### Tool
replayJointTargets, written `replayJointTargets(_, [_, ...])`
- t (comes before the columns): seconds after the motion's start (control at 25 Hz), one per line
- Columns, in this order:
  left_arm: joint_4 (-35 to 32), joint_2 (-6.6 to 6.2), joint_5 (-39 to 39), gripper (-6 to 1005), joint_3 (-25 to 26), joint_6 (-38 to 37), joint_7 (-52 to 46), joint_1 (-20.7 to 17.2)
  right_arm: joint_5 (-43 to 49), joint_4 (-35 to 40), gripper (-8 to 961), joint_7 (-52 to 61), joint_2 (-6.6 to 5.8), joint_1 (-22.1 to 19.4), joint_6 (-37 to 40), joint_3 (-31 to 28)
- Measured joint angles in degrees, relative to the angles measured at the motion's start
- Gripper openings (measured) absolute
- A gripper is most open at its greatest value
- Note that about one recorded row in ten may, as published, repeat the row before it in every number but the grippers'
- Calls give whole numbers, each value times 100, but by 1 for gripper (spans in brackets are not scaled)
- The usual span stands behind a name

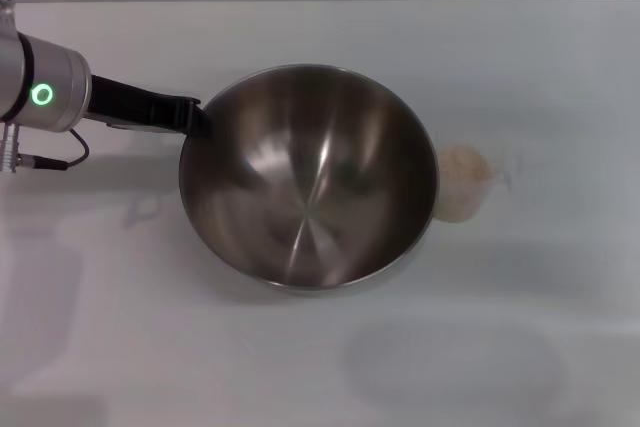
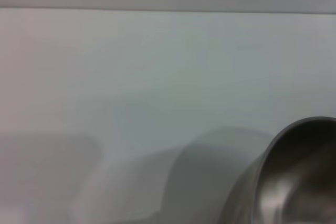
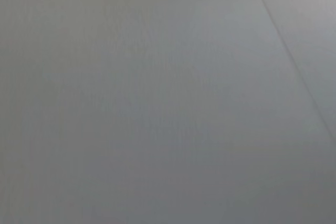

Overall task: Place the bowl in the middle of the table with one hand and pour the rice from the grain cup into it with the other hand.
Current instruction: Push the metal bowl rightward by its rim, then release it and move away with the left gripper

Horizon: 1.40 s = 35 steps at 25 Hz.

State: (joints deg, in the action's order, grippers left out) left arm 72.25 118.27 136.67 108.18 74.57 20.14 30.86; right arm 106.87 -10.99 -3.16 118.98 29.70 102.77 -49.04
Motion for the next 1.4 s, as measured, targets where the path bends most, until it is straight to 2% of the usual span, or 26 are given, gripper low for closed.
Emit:
replayJointTargets(0.6, [-402, -21, 9, 53, 67, -67, 19, 163, 0, -27, 663, 0, 2, 1, 33, 9])
replayJointTargets(0.76, [-740, -28, 2, 54, 160, -64, 37, 331, 0, -27, 663, 0, 2, 1, 33, 8])
replayJointTargets(0.88, [-799, -26, -7, 90, 218, -66, 78, 365, 0, -26, 663, 0, 2, 1, 34, 8])
replayJointTargets(1.04, [-658, -20, -26, 138, 239, -66, 139, 346, 0, -24, 663, 0, 5, -12, 34, 8])
replayJointTargets(1.32, [-535, -21, -47, 153, 357, 127, 148, 357, 0, -29, 664, -1, 11, -34, 42, 8])
replayJointTargets(1.4, [-286, -24, -77, 157, 415, 248, 157, 327, 1, -33, 664, -1, 11, -35, 42, 8])
